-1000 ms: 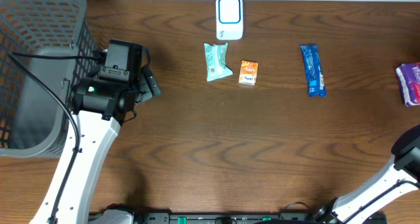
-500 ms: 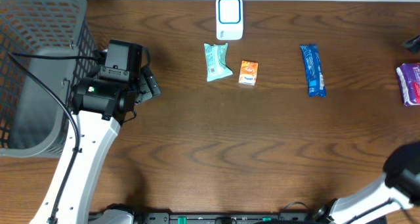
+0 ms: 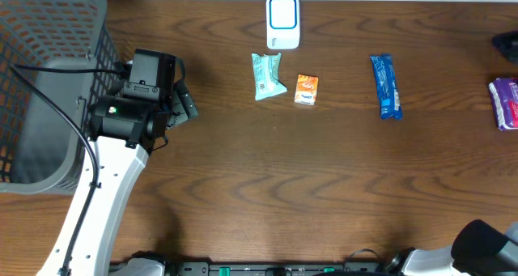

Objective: Scan the item barcode
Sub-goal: 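Move the right gripper back toward the blue Oreo packet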

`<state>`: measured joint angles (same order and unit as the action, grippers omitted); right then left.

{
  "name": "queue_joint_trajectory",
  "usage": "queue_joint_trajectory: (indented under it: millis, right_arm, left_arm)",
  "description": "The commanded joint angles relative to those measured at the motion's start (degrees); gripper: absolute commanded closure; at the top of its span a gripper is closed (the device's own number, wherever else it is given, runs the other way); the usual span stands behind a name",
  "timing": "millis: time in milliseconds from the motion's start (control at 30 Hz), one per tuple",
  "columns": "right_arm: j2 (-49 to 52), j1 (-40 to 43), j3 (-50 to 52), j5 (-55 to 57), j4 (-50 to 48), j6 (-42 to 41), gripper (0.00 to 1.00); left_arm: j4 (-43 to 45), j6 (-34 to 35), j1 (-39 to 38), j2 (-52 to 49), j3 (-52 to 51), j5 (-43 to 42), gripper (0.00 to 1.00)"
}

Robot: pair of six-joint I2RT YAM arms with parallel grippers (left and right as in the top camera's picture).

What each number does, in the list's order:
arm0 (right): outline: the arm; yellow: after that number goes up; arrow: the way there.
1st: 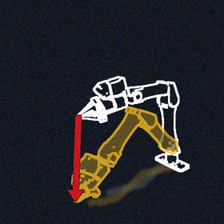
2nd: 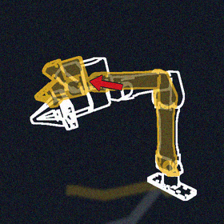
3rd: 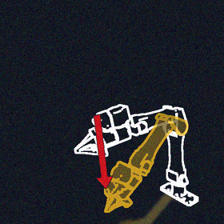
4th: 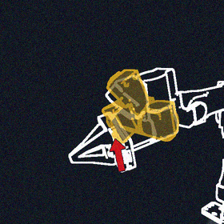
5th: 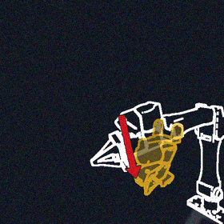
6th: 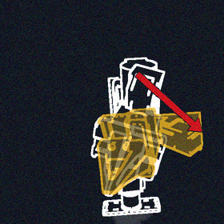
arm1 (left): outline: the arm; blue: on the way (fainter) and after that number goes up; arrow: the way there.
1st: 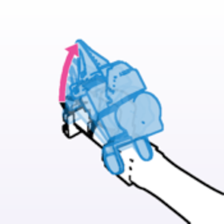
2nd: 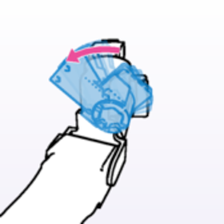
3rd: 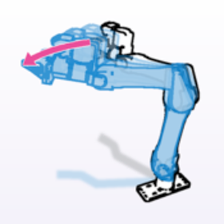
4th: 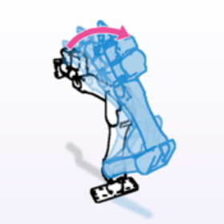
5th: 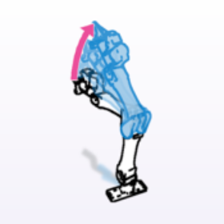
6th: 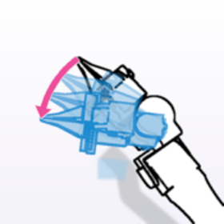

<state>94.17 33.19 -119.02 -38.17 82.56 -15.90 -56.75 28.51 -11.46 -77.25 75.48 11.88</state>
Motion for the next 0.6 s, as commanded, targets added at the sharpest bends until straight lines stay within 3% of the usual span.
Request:
queue_joint_trajectory:
  millis: [0, 300, 567]
  right_arm:
    - [0.6, -7.0, -0.2, -3.3, 0.8, -0.7, 0.01]
    - [2.1, -21.4, -0.2, 5.8, -1.6, 0.8, 0.01]
    - [2.3, -23.3, -0.1, 10.9, -2.0, 3.9, 0.01]
  left_arm:
    - [-0.2, 0.5, 0.2, -0.1, 0.1, -0.3, 0.02]
    - [-0.2, 0.5, 0.2, -0.1, 0.1, -0.3, 0.02]
    - [-0.2, 0.5, 0.2, -0.1, 0.1, -0.3, 0.02]
